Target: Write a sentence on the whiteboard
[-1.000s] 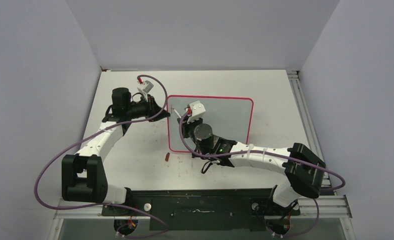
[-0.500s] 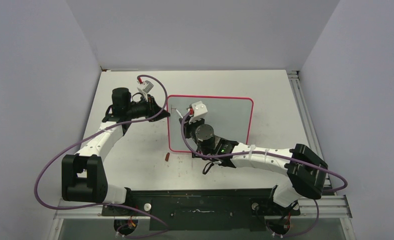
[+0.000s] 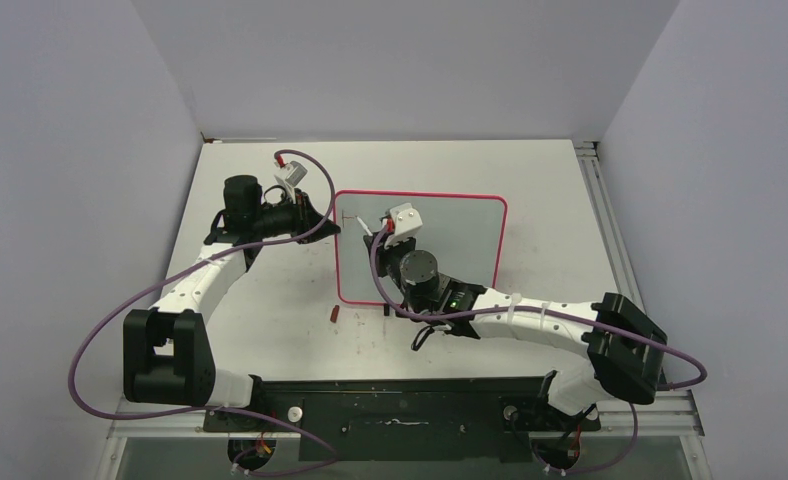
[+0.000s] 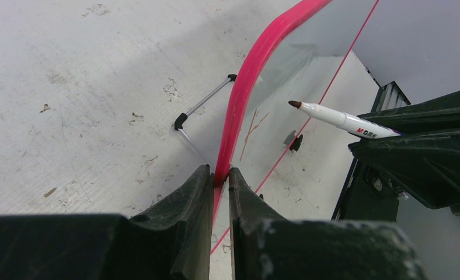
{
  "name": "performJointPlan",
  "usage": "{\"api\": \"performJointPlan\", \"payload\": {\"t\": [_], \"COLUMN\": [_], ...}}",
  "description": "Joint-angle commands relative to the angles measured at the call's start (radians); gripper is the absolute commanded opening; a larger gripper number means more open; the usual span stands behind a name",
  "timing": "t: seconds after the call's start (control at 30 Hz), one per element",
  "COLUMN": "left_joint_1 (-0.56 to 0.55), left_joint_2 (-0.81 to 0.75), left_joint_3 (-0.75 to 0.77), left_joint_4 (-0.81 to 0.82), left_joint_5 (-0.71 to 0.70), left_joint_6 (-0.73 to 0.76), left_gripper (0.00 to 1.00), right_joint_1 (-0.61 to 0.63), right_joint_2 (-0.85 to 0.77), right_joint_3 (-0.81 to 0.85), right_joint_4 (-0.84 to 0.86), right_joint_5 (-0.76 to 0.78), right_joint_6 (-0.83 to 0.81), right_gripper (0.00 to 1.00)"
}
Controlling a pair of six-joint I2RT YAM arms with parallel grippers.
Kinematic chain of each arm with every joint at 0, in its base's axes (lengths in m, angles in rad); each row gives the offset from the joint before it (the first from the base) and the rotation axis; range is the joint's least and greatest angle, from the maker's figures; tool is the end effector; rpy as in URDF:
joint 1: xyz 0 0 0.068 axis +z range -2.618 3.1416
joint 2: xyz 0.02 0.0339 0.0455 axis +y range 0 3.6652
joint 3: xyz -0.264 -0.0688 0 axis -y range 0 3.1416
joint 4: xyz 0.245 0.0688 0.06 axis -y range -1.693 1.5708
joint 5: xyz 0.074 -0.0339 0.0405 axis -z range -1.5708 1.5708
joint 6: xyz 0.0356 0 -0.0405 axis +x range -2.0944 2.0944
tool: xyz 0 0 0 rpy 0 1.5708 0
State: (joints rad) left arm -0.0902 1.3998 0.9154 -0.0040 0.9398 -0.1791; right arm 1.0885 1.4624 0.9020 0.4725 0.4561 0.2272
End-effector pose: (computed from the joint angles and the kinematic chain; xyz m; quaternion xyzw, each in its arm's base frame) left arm 0.2999 -0.0560 0.2681 0.1991 0.7738 -0.4462 0.4031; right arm 0.1699 0.2908 0.2872 -0.1612 0.7165 0.2703 0.6225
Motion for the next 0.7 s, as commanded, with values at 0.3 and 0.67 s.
{"api": "performJointPlan", "payload": {"t": [0.3, 0.67], "left_joint_1": [-0.014, -0.016], "left_joint_2": [-0.018, -0.018], "left_joint_3": [0.029, 0.028], "left_joint_4": [-0.03, -0.03], "left_joint_5": [0.028, 0.031], "left_joint_6": [0.0, -0.001], "left_gripper": [0.0, 0.0], "right_joint_1": [0.008, 0.005], "right_joint_2": [0.014, 0.047], "right_joint_3": [0.062, 0.087], "right_joint_4": [0.079, 0.08], "right_joint_5": [-0.011, -0.004], "right_joint_6": [-0.055, -0.066], "right_gripper": [0.05, 0.05]}}
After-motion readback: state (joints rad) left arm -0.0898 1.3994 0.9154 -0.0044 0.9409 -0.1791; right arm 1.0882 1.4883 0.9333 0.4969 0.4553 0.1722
